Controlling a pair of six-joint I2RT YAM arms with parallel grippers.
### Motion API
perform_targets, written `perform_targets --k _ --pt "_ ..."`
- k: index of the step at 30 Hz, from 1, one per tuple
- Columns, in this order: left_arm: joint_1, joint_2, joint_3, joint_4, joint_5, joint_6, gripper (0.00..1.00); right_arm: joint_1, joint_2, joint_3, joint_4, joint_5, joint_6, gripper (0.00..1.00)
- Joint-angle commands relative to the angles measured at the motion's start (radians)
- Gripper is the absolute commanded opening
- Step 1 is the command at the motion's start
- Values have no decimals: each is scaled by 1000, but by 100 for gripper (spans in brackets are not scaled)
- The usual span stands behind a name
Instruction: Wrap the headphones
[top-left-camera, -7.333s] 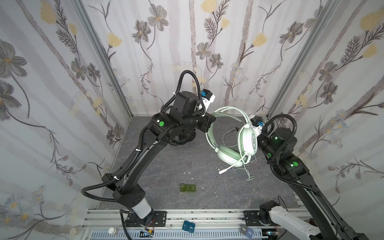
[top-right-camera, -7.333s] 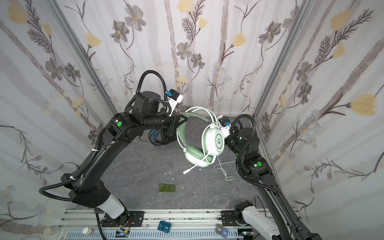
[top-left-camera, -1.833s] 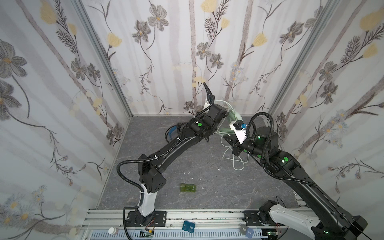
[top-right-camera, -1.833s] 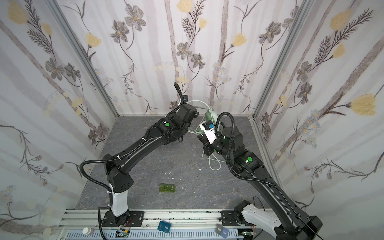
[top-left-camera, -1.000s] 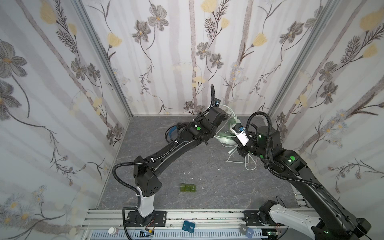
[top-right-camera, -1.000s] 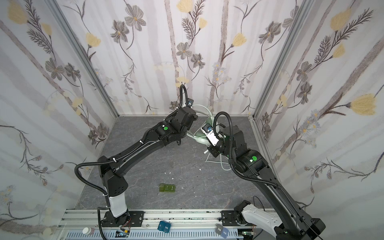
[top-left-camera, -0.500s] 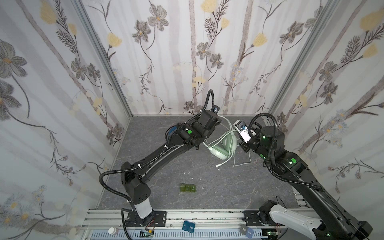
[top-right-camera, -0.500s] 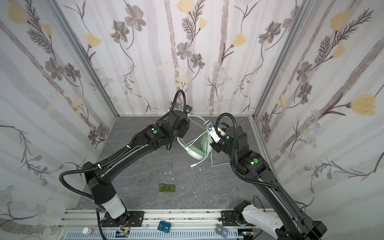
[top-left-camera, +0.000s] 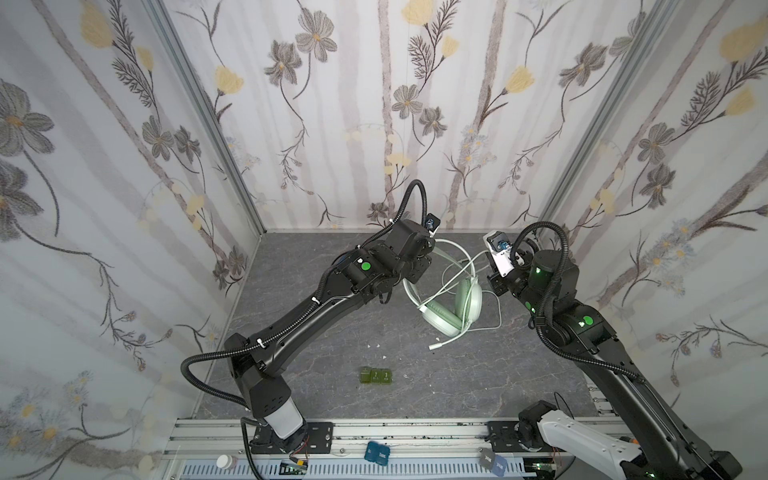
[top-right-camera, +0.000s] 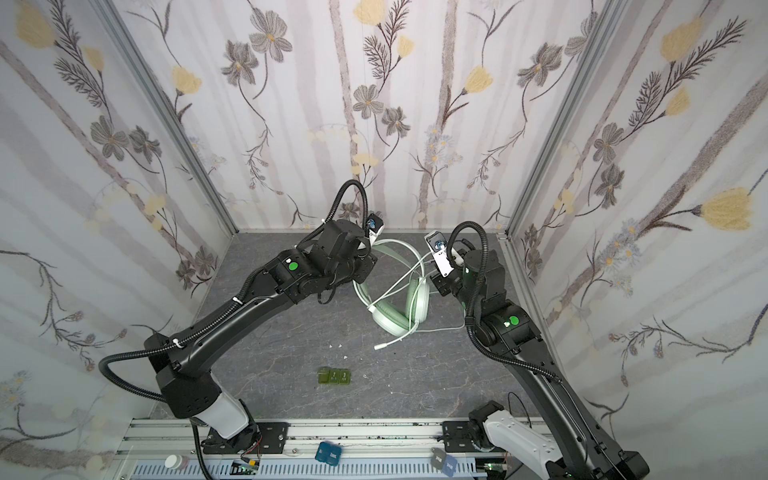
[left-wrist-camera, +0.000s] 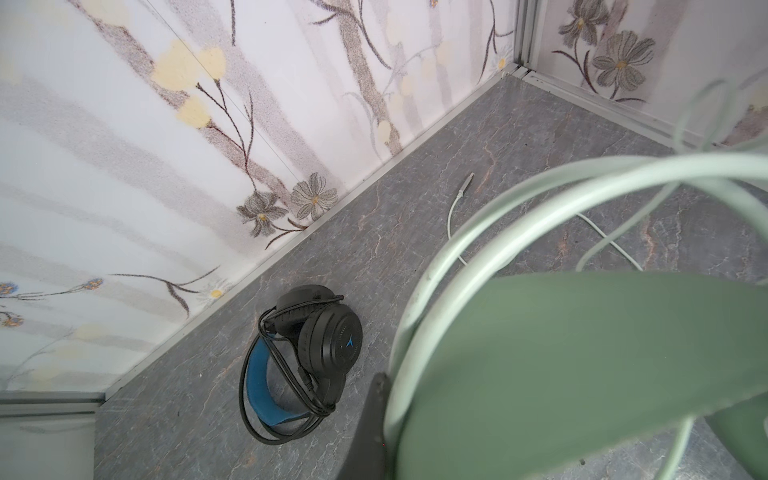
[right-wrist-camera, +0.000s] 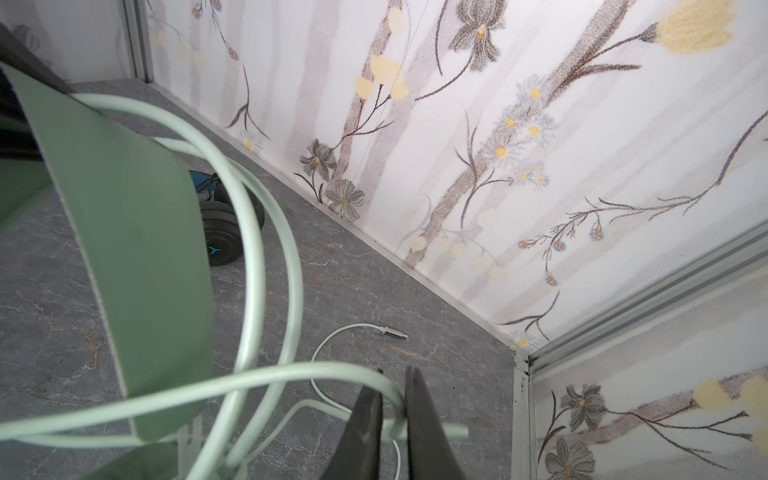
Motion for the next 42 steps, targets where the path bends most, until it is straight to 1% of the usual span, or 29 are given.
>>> perform_targets --k 1,7,11,15,21,26,29,31,33,35,37,42 --pt "3 -15 5 10 34 -31 0 -15 -5 -24 74 -39 52 14" --pt "15 -17 24 3 27 -61 0 -43 -34 -99 103 -51 92 14" --pt "23 -23 32 15 52 -85 0 -75 -54 -144 127 -82 126 15" --pt "28 -30 39 35 114 -105 0 -94 -51 -166 159 -121 150 16" --pt "60 -78 18 97 277 -188 0 -102 -21 -122 180 -145 178 20" --pt "64 -92 68 46 330 -210 0 -104 -4 -100 210 -200 199 23" --pt "64 -96 89 6 336 -208 0 -104 -11 -98 240 -264 201 29" --pt "66 -101 97 -9 340 -210 0 -104 -18 -106 268 -309 202 38" --pt "64 -101 106 -15 350 -214 0 -104 -23 -117 283 -345 201 44" --pt "64 -97 121 -19 358 -220 0 -104 -32 -136 306 -350 211 50" --pt "67 -90 145 -27 361 -226 0 -104 -46 -158 331 -362 217 59" --pt "81 -68 203 -44 362 -248 0 -105 -92 -224 377 -392 235 75"
